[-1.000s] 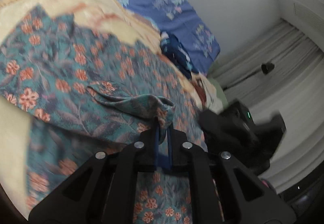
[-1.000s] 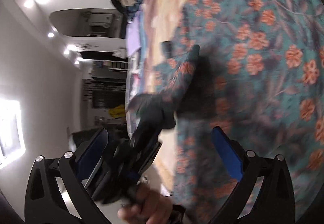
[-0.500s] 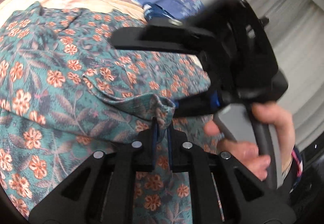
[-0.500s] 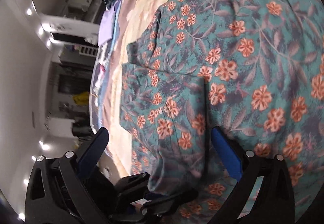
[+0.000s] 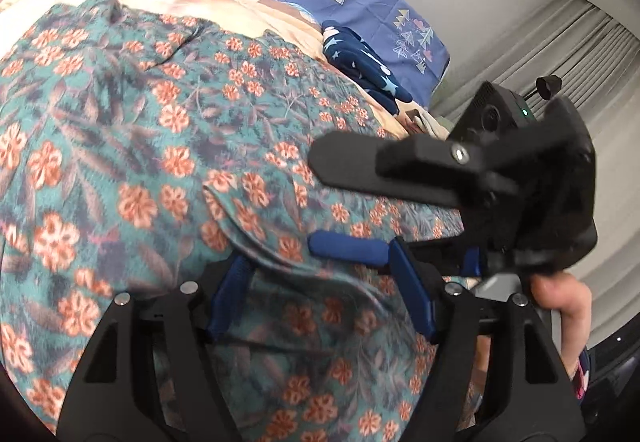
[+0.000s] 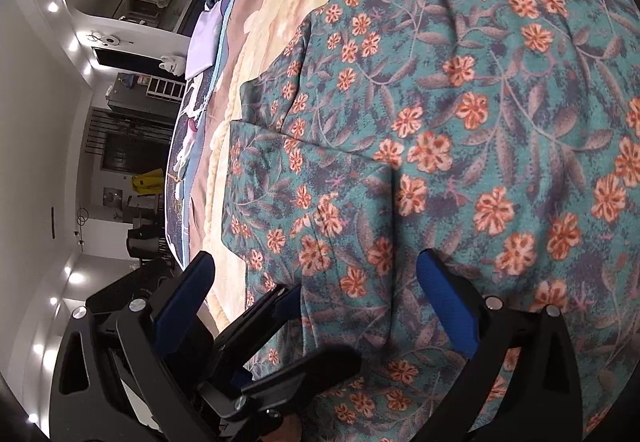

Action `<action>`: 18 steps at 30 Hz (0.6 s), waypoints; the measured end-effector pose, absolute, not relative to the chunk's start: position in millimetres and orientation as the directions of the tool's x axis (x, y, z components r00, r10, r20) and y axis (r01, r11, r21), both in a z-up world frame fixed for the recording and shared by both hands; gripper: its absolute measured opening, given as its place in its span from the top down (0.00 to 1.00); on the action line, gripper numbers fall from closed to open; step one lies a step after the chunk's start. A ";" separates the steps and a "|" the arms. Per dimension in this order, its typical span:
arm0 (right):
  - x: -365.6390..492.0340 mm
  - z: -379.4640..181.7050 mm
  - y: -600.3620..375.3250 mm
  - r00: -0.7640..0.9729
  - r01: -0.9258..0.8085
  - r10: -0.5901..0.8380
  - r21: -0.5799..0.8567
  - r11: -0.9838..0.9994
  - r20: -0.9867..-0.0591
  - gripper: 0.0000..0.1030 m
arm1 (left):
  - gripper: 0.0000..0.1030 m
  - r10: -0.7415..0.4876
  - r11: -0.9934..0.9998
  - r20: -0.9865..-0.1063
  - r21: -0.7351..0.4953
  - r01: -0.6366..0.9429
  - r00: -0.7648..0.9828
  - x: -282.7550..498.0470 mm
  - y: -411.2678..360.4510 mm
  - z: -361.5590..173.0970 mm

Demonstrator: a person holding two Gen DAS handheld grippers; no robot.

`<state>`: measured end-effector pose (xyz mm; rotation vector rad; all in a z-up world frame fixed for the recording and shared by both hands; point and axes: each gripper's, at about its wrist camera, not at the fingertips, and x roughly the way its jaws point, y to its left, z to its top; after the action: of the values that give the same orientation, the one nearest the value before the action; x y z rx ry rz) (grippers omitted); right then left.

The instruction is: Fold small clothes

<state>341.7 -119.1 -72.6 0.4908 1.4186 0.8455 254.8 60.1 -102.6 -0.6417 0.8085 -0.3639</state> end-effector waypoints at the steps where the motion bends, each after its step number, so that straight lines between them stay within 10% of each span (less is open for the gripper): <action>1: 342.0 -72.3 -123.7 -0.058 -0.210 0.758 0.750 0.627 -0.650 0.01 | 0.32 -0.529 0.757 -0.551 -0.650 0.066 0.645 258.3 57.9 -102.8; 18: 339.9 -77.0 -168.3 -0.022 -0.145 0.783 0.777 0.613 -0.622 0.14 | 0.24 -0.590 0.793 -0.565 -0.539 0.283 0.577 251.3 13.2 -86.0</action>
<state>339.9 -168.3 -77.0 0.5847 1.4066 0.8108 251.3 13.2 -86.0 -0.4179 0.8060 -0.5286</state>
